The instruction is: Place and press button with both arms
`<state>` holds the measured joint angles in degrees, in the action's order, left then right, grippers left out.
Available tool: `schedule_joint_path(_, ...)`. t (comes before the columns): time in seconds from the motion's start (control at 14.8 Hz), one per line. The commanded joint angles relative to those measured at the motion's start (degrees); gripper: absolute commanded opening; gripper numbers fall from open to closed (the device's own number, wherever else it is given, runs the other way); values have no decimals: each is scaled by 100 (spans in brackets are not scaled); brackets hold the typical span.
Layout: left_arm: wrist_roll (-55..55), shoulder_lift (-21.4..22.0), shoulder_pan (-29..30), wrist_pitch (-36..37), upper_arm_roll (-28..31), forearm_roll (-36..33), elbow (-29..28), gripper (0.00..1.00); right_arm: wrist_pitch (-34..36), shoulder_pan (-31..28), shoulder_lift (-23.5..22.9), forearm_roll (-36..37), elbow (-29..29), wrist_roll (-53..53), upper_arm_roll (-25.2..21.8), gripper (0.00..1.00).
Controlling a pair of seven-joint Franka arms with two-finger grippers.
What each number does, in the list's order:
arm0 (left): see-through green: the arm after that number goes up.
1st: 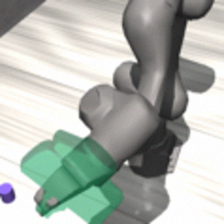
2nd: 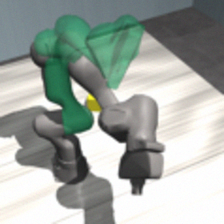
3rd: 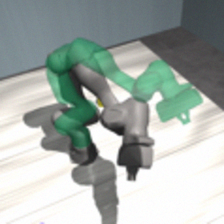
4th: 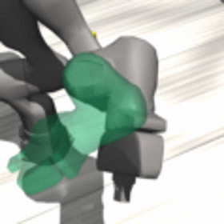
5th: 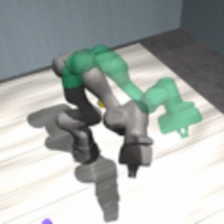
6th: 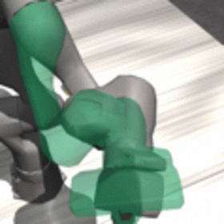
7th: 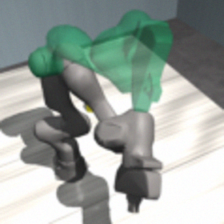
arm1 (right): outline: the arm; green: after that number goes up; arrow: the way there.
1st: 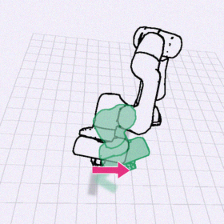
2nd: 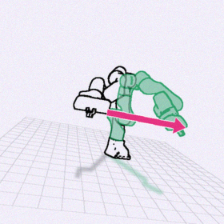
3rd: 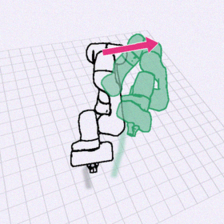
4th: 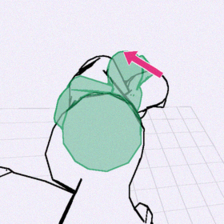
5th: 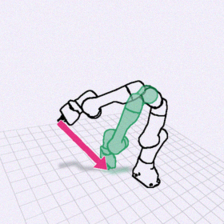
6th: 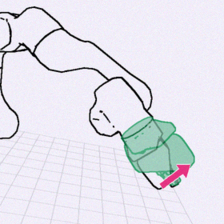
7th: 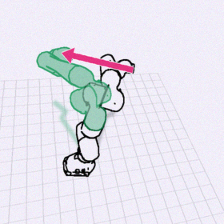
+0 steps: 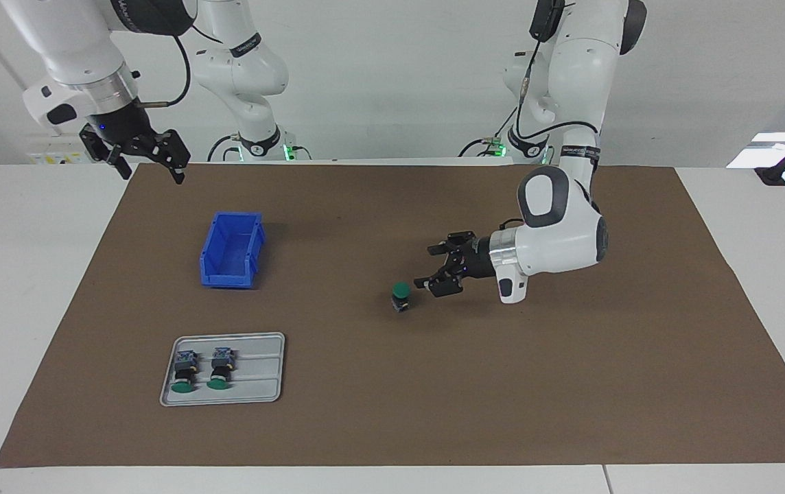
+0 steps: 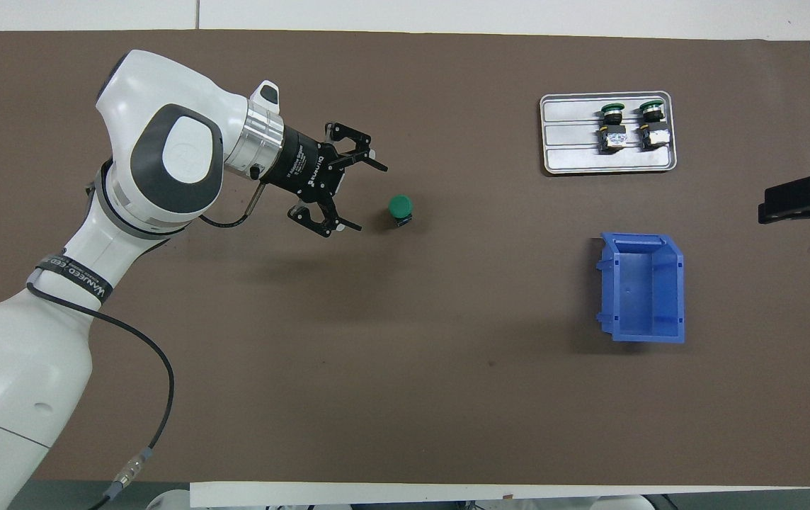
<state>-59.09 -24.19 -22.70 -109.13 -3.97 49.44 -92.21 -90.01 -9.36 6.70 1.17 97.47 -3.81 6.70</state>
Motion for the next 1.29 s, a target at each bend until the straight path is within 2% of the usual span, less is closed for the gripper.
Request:
schedule_joint_path(0.0, -217, 37, -322, 164, 45, -872, 291, 100, 45, -66, 68, -47, 62, 117, 42, 99)
schedule_joint_path(0.2, -225, 64, -401, 208, 19, -1444, 352, 100, 36, -84, 68, -38, 62, 117, 42, 99)
schedule_joint_path(0.34, -225, 3, -892, 339, 36, -2356, 738, 100, 141, -84, 68, -38, 62, 143, 42, 99)
schedule_joint_path(0.68, -269, -172, -982, 585, 62, -2763, 1116, 99, 177, -49, 77, -47, 70, 144, 42, 99)
schedule_joint_path(0.81, -287, -374, -1017, 804, 62, -3106, 1476, 84, 273, 39, 77, -47, 36, 135, 60, 99)
schedule_joint_path(1.02, -278, -1286, -1044, 1726, 80, -3633, 2914, 58, 335, 13, 77, -47, 53, 205, 42, 99)
schedule_joint_path(1.08, -278, -1490, -1079, 1859, 98, -3652, 3198, 51, 335, 22, 77, -47, 62, 205, 42, 99)
schedule_joint_path(1.22, -287, -1509, -1166, 1791, 63, -3827, 3227, 26, 335, 48, 77, -47, 53, 205, 60, 99)
